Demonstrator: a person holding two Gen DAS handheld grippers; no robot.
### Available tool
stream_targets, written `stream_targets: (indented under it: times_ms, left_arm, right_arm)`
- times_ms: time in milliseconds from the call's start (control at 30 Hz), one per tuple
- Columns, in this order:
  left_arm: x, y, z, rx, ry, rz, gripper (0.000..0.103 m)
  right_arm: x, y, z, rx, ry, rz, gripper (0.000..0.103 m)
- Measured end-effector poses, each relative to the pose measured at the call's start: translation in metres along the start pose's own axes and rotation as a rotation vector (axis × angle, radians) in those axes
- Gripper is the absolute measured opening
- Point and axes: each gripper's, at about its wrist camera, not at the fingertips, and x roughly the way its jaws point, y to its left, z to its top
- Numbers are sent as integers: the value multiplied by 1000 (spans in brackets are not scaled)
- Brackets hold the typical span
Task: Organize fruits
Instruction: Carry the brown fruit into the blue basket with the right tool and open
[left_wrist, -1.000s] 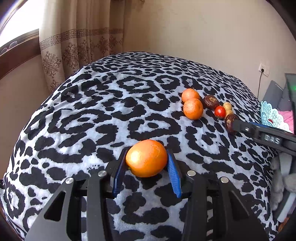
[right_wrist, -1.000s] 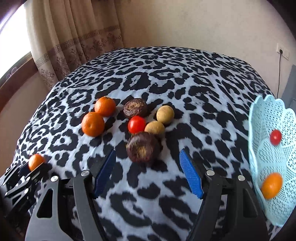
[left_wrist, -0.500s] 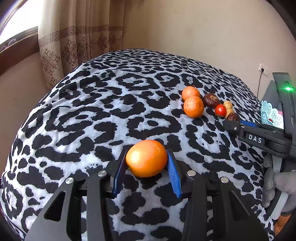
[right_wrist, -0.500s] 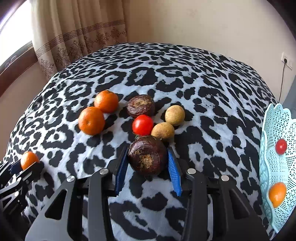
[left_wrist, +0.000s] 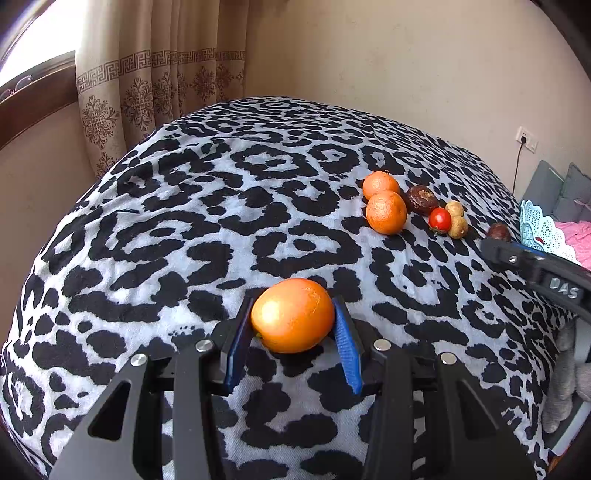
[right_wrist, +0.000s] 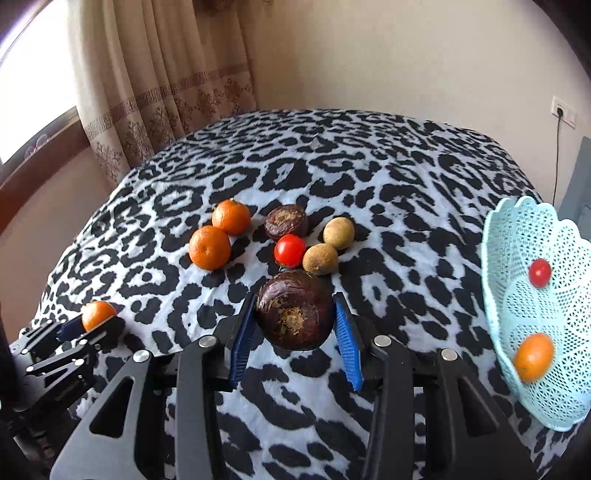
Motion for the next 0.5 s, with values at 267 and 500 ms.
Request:
stream_targets:
  times_ms: [267, 500]
  left_arm:
    - [-1, 1, 0, -2, -3, 1, 43]
    - [-2, 1, 0, -1, -8, 5, 43]
  right_arm:
    - [-30, -17, -7, 39, -55, -43, 43]
    - [-55, -45, -15, 98, -94, -81, 43]
